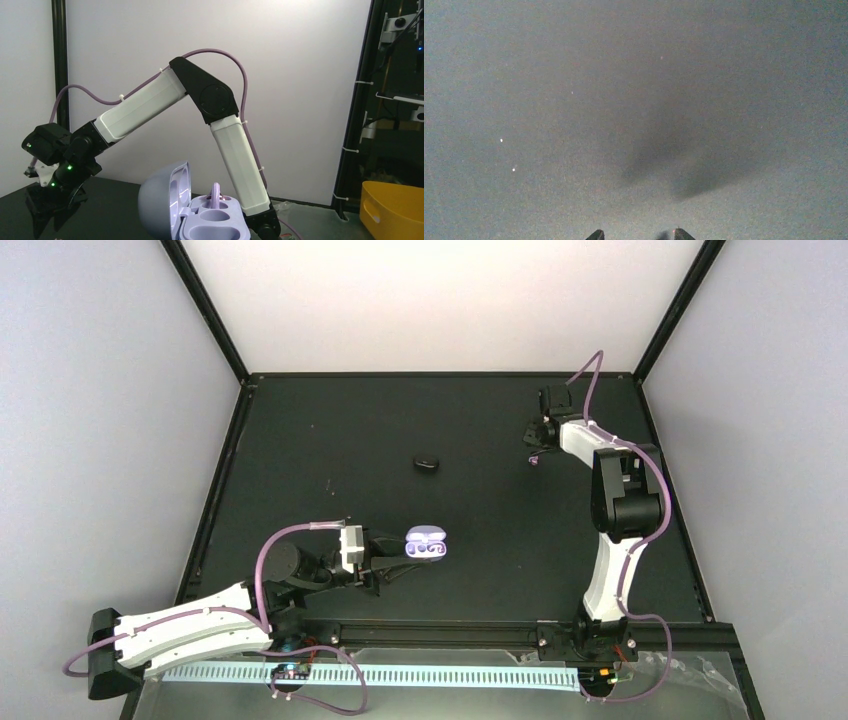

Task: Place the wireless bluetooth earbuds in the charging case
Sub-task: Pick up the earbud from the center of the board.

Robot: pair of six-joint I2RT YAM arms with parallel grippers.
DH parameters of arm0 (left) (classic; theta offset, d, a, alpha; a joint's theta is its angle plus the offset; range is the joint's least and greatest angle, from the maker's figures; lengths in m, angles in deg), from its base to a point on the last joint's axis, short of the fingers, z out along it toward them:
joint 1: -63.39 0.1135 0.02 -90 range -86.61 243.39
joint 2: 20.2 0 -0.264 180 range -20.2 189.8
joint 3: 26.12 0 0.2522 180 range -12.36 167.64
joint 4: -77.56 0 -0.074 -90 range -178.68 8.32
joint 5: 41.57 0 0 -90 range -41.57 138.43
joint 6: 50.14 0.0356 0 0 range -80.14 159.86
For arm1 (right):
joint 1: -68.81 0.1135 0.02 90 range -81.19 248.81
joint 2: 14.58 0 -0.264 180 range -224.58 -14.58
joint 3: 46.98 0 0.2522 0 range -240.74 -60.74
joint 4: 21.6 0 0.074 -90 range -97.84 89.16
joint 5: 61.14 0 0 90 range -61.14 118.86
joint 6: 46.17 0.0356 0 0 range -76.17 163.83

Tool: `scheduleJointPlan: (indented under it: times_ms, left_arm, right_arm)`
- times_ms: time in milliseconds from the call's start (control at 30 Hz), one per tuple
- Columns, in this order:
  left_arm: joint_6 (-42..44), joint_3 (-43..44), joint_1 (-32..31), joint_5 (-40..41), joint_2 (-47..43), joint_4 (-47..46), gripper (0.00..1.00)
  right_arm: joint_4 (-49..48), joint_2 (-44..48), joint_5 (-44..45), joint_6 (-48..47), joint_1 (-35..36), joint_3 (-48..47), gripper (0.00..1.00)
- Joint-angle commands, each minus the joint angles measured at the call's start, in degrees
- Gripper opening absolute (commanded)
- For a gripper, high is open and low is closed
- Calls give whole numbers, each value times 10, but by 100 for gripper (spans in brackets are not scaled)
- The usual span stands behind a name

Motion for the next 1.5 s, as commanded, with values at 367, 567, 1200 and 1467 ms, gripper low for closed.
scheduleJointPlan:
  times_ms: [367, 567, 1200, 1467]
  left_arm:
    - [8, 5, -1, -15, 2, 0, 2]
    - [6, 4, -1, -24, -2, -1, 2]
    - [5, 4, -2, -34, -7, -3, 2]
    - [4, 3, -2, -33, -2, -5, 2]
  right_arm:
    - [61, -5, -38, 40, -1, 1, 30]
    - [91, -11, -49, 36, 4, -12, 26]
    - [112, -16, -56, 35, 20, -34, 22]
    - [141, -4, -23, -2, 19, -57, 25]
